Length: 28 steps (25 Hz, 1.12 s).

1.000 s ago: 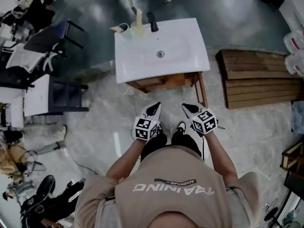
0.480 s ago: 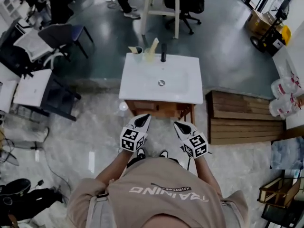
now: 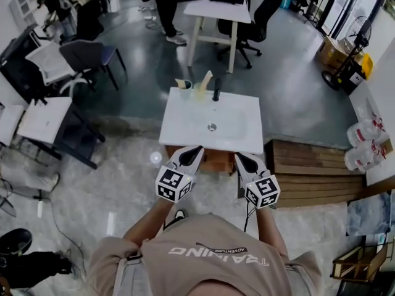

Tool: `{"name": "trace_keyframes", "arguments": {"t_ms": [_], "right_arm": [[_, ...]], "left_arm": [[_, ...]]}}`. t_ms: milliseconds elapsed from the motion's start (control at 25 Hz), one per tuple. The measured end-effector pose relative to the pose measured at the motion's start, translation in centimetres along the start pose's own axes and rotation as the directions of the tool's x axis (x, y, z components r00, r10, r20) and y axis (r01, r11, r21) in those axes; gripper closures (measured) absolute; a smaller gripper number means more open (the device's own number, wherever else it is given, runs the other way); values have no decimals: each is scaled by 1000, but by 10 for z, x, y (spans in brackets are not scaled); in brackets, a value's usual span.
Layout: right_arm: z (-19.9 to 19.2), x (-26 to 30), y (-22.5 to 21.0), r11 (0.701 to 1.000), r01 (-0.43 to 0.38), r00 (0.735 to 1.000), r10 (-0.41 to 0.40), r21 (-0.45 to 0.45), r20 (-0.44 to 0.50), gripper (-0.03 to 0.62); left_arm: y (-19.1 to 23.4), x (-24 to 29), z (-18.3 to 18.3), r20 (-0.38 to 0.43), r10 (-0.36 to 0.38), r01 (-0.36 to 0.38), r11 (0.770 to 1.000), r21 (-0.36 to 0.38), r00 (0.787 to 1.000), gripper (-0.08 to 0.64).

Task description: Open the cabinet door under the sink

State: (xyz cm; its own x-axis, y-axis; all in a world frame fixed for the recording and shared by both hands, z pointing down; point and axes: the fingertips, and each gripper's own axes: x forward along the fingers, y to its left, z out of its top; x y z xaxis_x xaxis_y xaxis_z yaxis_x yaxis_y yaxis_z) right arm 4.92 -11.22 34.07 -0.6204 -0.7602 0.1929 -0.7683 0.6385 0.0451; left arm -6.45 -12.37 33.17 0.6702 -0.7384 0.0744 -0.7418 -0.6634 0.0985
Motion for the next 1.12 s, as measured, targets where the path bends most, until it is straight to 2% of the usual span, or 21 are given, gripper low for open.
{"name": "trace_keyframes", "arguments": {"t_ms": [160,320,520,760,960,1120], "right_arm": [[24,3,3,999,23,998,-21,-41,53,591],[33,-1,4,997,48,997,-44,-61,67,591],[29,-12,-3,990,119,992,-115,-69,58,591],[47,-25,-9,975,210,972,-201,-71,126,591],[63,-35,-23,961,267,953,-252,-73,167,591],[59,-32,-21,964,262,954,-252,-43,163,591]], "left_arm": [[22,-3,16,34,37,-37,999,15,999,543],[35,-4,26,57,57,-58,998,24,997,543],[32,-3,36,65,19,-19,1000,7,998,543],[31,1,57,92,-23,18,998,53,996,543],[42,3,77,129,14,-28,994,107,992,543],[39,0,68,105,33,-51,984,168,994,543]]}}
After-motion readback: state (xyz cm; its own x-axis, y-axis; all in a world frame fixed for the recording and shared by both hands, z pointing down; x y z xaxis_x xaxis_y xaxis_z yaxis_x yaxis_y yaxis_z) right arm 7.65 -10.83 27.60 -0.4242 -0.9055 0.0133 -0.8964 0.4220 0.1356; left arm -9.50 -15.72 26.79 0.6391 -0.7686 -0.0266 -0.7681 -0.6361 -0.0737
